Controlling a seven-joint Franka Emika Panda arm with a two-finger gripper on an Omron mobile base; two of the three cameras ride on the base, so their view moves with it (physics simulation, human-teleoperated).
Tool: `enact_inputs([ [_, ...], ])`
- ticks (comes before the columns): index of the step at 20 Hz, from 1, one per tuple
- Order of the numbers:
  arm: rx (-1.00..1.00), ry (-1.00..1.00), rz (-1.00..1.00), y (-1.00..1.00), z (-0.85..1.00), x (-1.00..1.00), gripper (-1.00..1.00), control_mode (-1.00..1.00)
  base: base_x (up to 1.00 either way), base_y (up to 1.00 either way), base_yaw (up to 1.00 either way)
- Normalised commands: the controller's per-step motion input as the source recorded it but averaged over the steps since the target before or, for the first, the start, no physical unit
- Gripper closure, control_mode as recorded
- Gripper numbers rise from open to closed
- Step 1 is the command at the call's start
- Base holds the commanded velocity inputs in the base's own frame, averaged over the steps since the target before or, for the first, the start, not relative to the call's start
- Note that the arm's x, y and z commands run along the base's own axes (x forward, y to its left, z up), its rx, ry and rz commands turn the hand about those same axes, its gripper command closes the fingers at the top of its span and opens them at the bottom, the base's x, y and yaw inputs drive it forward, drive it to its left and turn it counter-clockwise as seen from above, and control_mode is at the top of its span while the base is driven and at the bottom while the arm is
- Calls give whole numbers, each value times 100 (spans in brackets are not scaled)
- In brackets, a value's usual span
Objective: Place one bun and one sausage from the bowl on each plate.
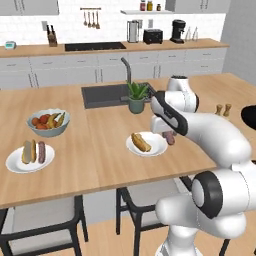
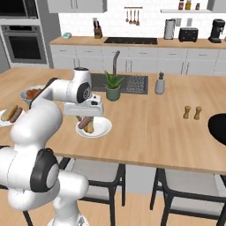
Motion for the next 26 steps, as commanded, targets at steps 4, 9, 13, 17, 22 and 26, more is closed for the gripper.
enact_inputs([
  [4,0,0,0,6,0,17,100,-100,0,0,0],
  [9,0,1,6,-9,0,68,100,-100,0,0,0],
  [13,0,17,15,-42,-20,100,100,-100,0,0,0],
  [17,0,28,20,-19,-38,100,100,-100,0,0,0],
  [22,0,20,21,0,-46,100,100,-100,0,0,0],
  [26,0,13,24,2,-63,73,100,-100,0,0,0],
])
